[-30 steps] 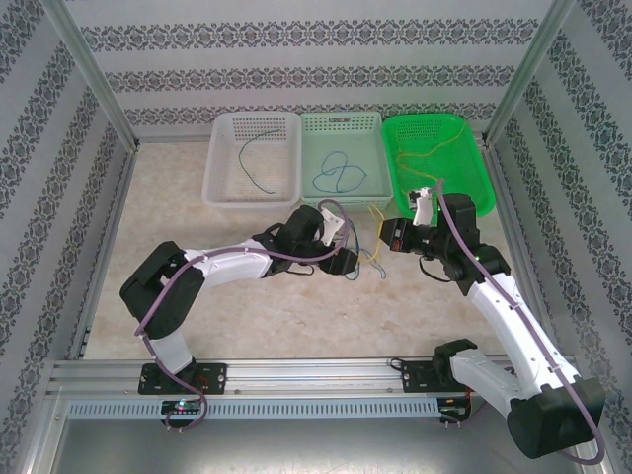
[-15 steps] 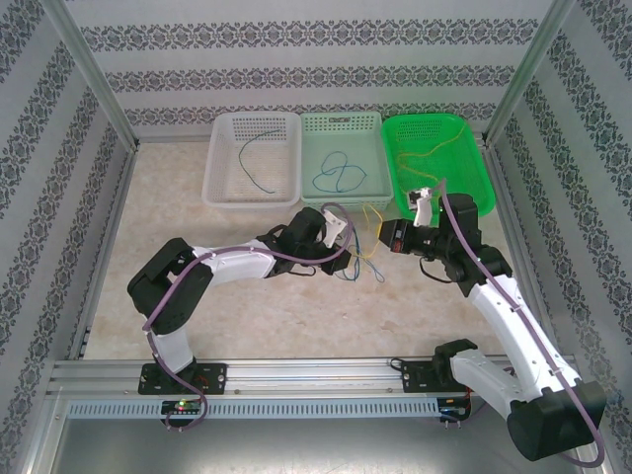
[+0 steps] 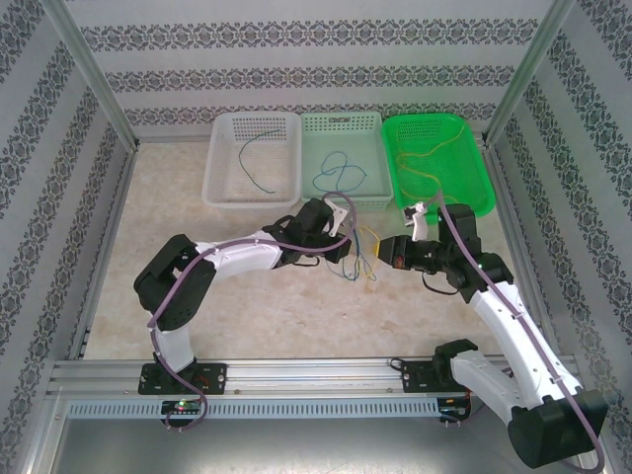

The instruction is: Untangle the cables

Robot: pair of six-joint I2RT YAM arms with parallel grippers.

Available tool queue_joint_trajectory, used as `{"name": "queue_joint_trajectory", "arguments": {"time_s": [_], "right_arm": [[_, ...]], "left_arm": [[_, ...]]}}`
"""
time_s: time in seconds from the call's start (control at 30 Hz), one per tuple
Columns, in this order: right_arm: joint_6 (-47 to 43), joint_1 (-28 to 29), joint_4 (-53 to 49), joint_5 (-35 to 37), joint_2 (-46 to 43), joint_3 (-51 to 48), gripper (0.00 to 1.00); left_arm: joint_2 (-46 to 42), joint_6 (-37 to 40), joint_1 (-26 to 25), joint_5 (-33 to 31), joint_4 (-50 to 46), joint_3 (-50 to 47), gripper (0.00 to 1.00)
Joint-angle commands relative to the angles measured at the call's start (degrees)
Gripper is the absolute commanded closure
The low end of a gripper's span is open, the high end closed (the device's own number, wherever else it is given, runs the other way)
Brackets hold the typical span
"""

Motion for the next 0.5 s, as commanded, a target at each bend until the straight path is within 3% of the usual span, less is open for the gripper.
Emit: {"name": "queue_joint_trajectory", "arguments": {"time_s": [0.0, 0.3, 0.47], "right_arm": [[-3.09, -0.54, -3.31, -2.24, -0.7, -0.01, 1.0], [-3.42, -2.64, -1.72, 2.34, -5.67, 2.8, 1.0], [-2.4, -3.69, 4.12, 13.59, -12.26, 2.42, 1.0]], "left_arm": [[0.89, -4.41, 0.7, -1.24, -2.09, 0.43, 1.0], [0.53, -2.43, 1.16, -0.69, -4.19, -0.58, 1.0], [-0.81, -1.47, 1.29, -0.78, -2.75, -2.91, 1.0]]}}
